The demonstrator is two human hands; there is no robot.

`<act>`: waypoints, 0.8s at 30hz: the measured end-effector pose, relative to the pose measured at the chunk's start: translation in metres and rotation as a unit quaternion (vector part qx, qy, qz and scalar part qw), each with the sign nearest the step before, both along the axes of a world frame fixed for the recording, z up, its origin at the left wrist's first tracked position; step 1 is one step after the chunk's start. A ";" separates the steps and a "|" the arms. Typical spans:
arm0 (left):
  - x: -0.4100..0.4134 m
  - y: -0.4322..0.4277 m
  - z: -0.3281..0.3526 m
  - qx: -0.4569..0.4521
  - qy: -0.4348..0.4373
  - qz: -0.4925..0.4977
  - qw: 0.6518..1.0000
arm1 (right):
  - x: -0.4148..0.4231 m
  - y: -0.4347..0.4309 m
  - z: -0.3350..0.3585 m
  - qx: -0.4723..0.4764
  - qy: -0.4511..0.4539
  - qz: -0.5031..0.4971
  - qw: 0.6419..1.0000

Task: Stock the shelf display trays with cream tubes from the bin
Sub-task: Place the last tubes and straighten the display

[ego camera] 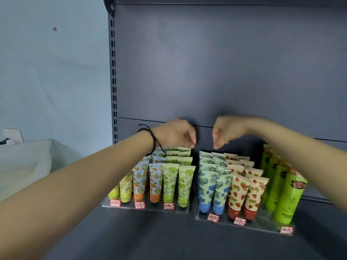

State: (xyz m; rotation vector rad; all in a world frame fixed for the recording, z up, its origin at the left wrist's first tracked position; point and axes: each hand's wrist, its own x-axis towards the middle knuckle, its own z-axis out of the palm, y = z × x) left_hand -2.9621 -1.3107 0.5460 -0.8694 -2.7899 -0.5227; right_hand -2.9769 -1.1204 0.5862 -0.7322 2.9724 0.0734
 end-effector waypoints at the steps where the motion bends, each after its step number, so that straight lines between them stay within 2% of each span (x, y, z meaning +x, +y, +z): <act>1: -0.003 0.009 -0.001 -0.003 0.008 -0.005 1.000 | 0.000 0.004 -0.002 0.014 0.001 -0.007 1.000; 9: -0.024 0.048 -0.011 -0.084 0.047 0.032 0.995 | -0.010 0.014 -0.021 0.023 0.028 -0.038 0.999; 24: -0.024 0.049 -0.011 -0.095 0.033 0.043 0.994 | -0.011 0.013 -0.021 0.007 0.013 -0.021 1.000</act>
